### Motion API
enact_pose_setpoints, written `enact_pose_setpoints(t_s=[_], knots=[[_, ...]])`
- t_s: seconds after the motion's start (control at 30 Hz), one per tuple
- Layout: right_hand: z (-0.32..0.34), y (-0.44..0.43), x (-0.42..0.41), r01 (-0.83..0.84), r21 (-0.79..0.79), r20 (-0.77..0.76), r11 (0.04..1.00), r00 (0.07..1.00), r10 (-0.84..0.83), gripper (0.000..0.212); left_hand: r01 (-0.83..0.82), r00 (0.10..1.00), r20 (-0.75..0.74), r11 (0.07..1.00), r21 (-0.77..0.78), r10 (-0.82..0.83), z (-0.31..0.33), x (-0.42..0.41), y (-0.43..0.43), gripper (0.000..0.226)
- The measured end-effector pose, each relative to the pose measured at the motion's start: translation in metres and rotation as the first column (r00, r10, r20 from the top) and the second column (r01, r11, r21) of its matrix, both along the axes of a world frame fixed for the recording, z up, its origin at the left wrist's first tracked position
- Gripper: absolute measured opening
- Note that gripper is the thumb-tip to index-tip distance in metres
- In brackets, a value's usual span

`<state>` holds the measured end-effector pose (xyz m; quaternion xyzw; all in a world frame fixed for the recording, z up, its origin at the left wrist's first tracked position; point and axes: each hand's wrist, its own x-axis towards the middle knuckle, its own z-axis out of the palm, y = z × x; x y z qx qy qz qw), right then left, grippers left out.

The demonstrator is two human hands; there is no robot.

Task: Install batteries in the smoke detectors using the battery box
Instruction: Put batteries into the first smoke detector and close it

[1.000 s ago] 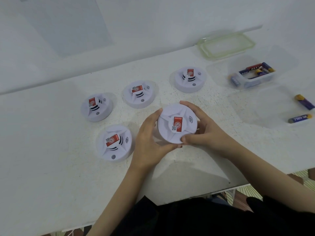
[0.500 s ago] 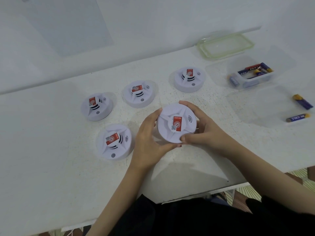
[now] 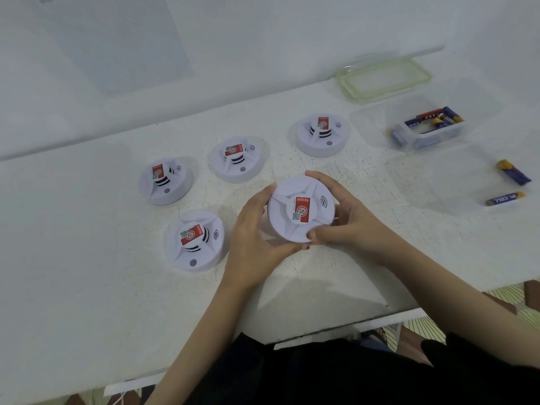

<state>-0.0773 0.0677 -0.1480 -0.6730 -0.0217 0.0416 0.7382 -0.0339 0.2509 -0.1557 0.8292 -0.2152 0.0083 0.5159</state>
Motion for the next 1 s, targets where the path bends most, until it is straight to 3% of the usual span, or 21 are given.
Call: enact_pose_setpoints(t_s=[0.13,0.33,0.63,1.0], knots=[[0.001,-0.002,0.0,-0.028,0.021,-0.027,0.999,0.999,0.029,0.085,0.008,1.0,-0.004,1.0,-0.009,-0.008,0.0,0.0,0.0,0.085],[0.002,-0.008,-0.001,-0.063,0.172,-0.118,0.983,0.989,0.084,0.079,0.034,0.999,-0.026,0.999,-0.033,-0.035,0.0,0.0,0.001,0.086],[-0.003,-0.015,0.001,-0.092,0.218,-0.148,0.972,0.981,0.126,0.073,0.081,0.966,-0.231,0.985,-0.149,-0.115,0.003,-0.001,0.003,0.09],[-0.003,-0.017,0.002,-0.114,0.293,-0.158,0.949,0.973,0.166,0.072,0.115,0.933,-0.315,0.974,-0.198,-0.174,0.002,0.003,0.011,0.096]])
